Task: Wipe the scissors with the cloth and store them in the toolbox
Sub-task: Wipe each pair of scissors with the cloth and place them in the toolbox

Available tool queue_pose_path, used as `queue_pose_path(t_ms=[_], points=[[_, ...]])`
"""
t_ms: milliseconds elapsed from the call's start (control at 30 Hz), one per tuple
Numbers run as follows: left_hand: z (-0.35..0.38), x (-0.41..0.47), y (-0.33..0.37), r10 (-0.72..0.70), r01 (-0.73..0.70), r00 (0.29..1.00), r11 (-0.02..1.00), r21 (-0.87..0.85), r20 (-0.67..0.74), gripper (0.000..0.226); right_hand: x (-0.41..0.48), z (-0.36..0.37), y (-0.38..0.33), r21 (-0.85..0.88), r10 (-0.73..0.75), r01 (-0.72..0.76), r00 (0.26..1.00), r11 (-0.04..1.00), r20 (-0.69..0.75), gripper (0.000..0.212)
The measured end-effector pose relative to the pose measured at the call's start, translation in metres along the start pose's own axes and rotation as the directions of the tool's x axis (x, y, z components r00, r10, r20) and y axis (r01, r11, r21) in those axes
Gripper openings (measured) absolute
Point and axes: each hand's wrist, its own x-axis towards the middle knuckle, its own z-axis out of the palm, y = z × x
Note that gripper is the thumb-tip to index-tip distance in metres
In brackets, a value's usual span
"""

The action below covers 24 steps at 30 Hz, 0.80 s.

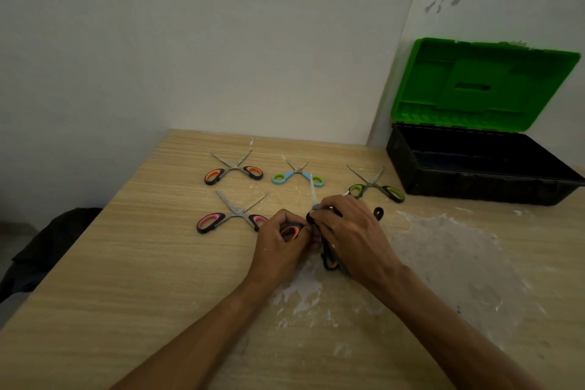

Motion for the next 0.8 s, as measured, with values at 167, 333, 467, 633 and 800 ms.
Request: queue_pose_path(t_ms=[167, 333, 467, 633, 800], points=[[0.001, 0.000, 0.000, 0.031, -0.031, 0.999, 1.000, 0.005, 0.035, 0.004, 0.020, -0.001, 0.011, -0.070, 0.006, -0.008, 1.000, 0.998, -0.027, 0.032], [0.000, 0.001, 0.003, -0.059, 0.061, 0.998, 0.990, -0.124, 0.022, 0.005, 0.030, -0.013, 0.022, 0.121, 0.195, -0.174, 0.960, 0.977, -0.200, 0.018], [0.000, 0.001, 0.004, -0.107, 0.111, 0.994, 0.982, -0.155, 0.033, 0.002, 0.017, -0.027, 0.028, 0.151, 0.171, -0.137, 0.955, 0.979, -0.243, 0.025], [0.000, 0.000, 0.001, -0.026, 0.029, 0.998, 0.998, -0.056, 0.048, 0.006, 0.007, -0.010, 0.009, -0.096, -0.053, 0.057, 0.998, 0.994, 0.041, 0.027], [-0.001, -0.001, 0.000, 0.024, -0.023, 0.998, 1.000, -0.013, 0.056, 0.008, 0.024, -0.006, 0.018, -0.134, -0.049, 0.045, 0.999, 0.990, -0.024, 0.028]])
